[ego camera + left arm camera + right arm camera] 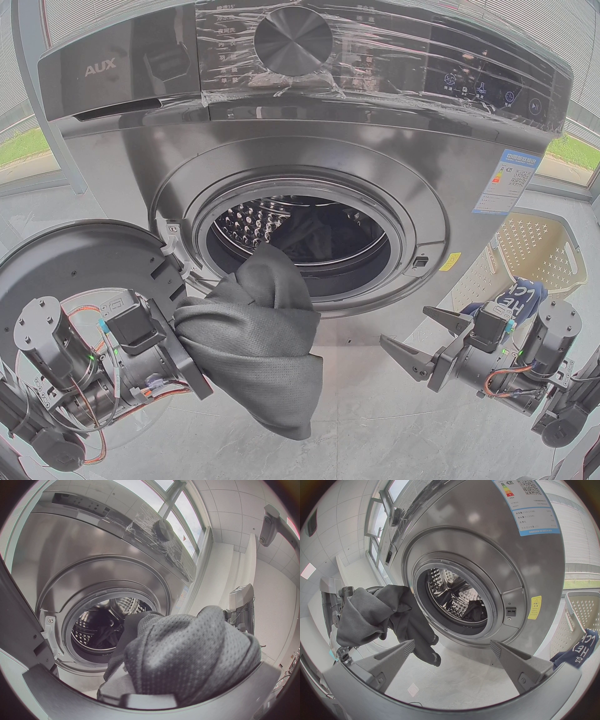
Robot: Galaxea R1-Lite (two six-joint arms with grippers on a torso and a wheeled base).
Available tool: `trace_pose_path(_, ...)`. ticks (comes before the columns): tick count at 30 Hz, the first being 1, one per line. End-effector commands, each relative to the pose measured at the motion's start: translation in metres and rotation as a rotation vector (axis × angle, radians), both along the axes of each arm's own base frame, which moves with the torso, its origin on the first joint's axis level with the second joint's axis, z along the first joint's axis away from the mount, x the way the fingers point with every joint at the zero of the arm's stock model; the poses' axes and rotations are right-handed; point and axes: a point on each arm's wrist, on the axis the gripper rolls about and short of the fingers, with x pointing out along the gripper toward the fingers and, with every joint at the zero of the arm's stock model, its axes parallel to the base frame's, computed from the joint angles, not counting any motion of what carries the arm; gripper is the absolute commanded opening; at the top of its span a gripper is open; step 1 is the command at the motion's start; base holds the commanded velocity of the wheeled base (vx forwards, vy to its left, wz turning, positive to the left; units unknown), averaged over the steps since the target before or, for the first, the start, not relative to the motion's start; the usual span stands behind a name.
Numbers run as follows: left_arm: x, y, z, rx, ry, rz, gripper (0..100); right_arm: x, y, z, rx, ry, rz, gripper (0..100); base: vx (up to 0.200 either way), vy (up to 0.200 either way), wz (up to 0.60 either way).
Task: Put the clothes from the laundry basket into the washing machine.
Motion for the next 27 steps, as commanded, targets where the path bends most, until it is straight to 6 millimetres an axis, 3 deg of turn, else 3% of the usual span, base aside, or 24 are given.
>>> trace_pose_path(1, 0.0013, -0.0007, 0.0005, -0.001, -0.003, 0.004, 0, 0.0006, 0.0004, -0.0013, -0.003, 0.004, 0.001, 100, 0.000, -0.200, 0.00)
trace_pose_path(4, 0.0014, -0.0008, 0.0008, -0.003, -0.002, 0.003, 0, 0.0006, 0.0004, -0.0013, -0.003, 0.004, 0.001, 100, 0.000, -0.200, 0.00)
trace_pose_path(19, 0.0018, -0.0011, -0.0031, 0.008, 0.011, 0.002, 0, -0.0030, 0.0014, -0.0035, -0.010, 0.014, 0.016, 100, 0.000, 0.000, 0.00)
trace_pose_path(22, 0.0022, -0.0013, -0.0044, 0.013, 0.015, 0.002, 0, -0.0030, 0.0014, -0.0035, -0.010, 0.014, 0.014, 100, 0.200, 0.000, 0.00)
trace_pose_path(27, 0.0020, -0.0012, -0.0047, 0.009, 0.022, 0.000, 0, -0.0030, 0.0014, -0.0035, -0.010, 0.014, 0.014, 100, 0.000, 0.080, 0.00)
